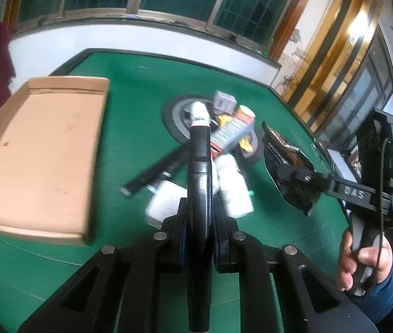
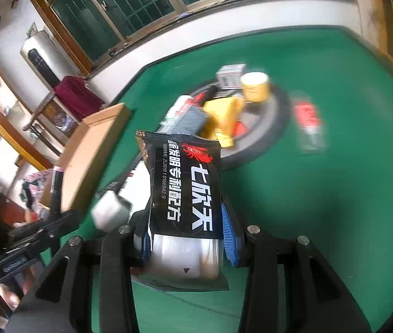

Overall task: Organize objects
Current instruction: 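Carry the snack bag with the right gripper into the cardboard tray and release, then grasp the white square charger with the left gripper while the right gripper withdraws, then reach the right gripper to the clear packaged red item and grasp it, then hold the charger in the left gripper while the right gripper holds the packaged item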

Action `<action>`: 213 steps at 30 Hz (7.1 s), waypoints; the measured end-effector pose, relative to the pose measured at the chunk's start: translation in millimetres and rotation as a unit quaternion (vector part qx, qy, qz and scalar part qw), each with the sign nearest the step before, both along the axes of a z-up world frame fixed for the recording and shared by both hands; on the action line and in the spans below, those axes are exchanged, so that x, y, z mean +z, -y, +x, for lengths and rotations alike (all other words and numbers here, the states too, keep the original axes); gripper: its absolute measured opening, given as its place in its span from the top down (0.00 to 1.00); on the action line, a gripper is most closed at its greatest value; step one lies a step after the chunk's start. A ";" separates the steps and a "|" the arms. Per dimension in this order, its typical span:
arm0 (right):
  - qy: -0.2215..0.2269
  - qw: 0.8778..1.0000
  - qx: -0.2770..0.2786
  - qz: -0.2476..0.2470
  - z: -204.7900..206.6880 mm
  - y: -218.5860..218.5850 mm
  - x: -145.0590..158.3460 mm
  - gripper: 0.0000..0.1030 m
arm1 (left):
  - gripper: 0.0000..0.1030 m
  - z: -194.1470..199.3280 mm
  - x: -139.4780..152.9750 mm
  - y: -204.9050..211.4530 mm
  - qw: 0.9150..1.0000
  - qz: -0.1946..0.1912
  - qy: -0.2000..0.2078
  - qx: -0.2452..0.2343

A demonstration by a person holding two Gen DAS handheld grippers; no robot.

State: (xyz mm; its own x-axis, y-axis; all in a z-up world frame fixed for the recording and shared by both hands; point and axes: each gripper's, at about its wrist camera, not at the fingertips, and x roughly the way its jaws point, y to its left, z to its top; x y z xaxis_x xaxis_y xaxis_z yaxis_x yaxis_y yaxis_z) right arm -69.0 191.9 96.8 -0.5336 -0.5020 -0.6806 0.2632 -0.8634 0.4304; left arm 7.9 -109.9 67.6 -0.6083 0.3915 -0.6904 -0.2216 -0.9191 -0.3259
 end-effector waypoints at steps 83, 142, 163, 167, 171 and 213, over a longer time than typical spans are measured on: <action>0.096 0.993 0.060 0.043 -177.5 286.0 1.9 0.49 | 0.87 -155.7 -54.0 162.3 0.981 0.045 0.110 0.152; -0.015 0.997 -0.058 -0.041 -49.4 -38.6 3.7 0.36 | 0.57 -55.2 -61.8 -63.5 0.989 -0.130 0.064 -0.020; 0.036 0.975 -0.146 0.162 -113.9 -59.9 -30.1 0.45 | 0.57 -36.2 -63.7 -91.9 0.985 -0.170 0.028 0.004; 0.025 0.964 -0.145 0.221 -112.9 -54.7 -32.9 0.76 | 0.57 -36.2 -63.5 -91.8 0.985 -0.172 0.026 0.008; 0.029 0.972 -0.154 0.172 -101.8 -74.0 -24.6 0.76 | 0.58 -37.0 -63.3 -92.9 0.984 -0.174 0.026 0.010; -0.033 0.988 -0.131 0.078 -75.7 -58.5 12.5 0.76 | 0.62 -23.2 -35.5 -73.6 0.989 -0.136 0.014 0.050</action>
State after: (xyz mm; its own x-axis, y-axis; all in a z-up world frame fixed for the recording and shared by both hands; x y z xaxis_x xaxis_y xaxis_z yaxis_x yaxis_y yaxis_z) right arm -144.7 250.4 109.3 -0.6766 -0.2321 -0.6988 0.0446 -0.9602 0.2757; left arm -15.3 -36.3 32.1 -0.6135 0.1277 -0.7793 -0.1196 -0.9905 -0.0682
